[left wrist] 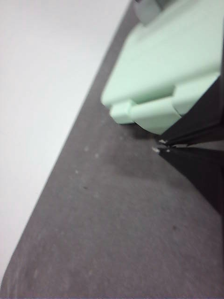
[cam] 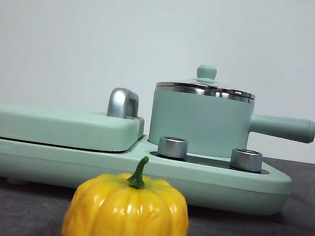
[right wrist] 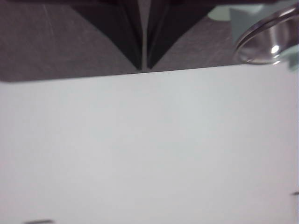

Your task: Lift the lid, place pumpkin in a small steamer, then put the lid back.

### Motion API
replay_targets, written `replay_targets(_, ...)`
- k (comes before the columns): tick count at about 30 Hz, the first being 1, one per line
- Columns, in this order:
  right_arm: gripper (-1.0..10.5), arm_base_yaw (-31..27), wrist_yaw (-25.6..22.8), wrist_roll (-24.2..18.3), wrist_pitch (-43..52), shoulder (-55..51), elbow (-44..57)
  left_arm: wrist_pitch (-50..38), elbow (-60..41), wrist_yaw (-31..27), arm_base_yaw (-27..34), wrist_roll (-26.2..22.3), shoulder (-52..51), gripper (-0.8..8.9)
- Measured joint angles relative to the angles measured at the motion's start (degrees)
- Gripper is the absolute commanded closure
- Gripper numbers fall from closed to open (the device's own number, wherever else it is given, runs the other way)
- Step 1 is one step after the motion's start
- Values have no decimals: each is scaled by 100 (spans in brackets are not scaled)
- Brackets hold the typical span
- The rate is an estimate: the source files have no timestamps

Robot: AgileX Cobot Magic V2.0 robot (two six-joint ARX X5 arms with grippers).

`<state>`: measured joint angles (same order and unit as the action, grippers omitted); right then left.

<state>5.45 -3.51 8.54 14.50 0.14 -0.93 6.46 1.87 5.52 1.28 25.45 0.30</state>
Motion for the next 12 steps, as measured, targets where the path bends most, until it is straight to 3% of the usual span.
replay_targets(7, 934, 0, -7, 1340, -13, 0, 0, -1034, 0, 2, 0, 968, 0, 807)
replay_targets(12, 935, 0, 260, 1921, -391, 9, -249, -1517, 7, 22, 0, 1961, 0, 804)
